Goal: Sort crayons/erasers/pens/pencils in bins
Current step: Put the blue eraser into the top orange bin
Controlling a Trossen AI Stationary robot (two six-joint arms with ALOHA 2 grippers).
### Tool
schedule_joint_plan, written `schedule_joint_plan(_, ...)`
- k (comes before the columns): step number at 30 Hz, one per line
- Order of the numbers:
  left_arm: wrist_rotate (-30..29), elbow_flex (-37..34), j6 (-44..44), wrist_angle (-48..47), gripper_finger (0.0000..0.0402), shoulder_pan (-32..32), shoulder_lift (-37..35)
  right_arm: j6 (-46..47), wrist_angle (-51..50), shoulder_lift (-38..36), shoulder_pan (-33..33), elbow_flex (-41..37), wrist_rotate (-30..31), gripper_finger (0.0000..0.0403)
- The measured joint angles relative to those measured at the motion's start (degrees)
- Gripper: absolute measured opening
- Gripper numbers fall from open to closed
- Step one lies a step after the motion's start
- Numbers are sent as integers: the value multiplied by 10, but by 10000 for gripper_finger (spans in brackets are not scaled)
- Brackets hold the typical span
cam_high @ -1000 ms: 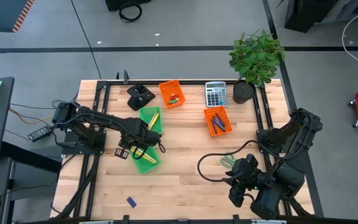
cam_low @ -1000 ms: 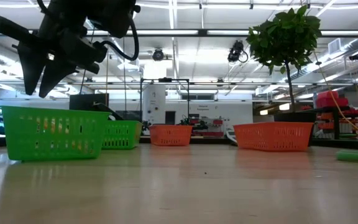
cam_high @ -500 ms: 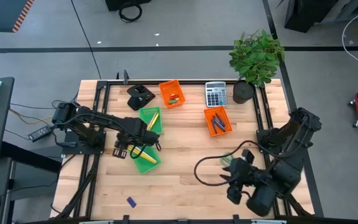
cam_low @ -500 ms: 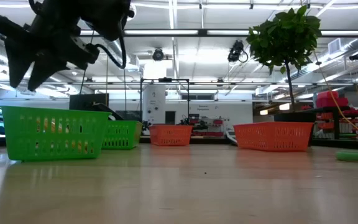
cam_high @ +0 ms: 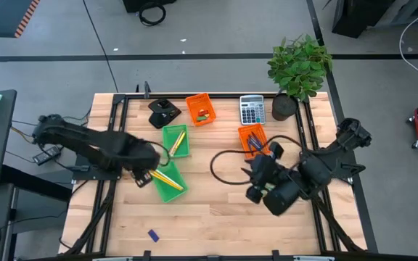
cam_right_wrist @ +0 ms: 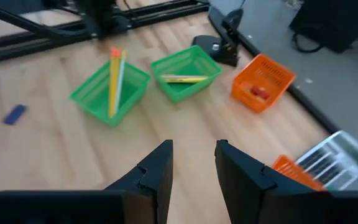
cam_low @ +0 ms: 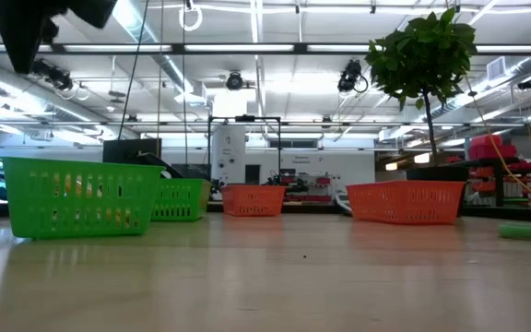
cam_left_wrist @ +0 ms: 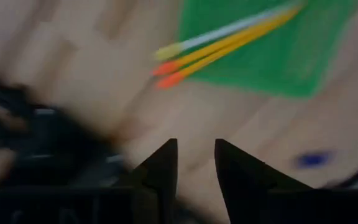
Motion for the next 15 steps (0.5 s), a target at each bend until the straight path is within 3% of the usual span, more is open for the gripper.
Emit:
schedule_joint_plan(4,-44,0,-185,94,100,-82,-13,-47,3,0,-34,1,-1,127)
schedule_joint_plan(8,-49,0,-281,147,81,-145,24,-91,2,0,-65,1,-8,127)
schedule_joint_plan(15,10,0,-262,196,58,-245,80,-111,-2,0,-83,1,-81,127)
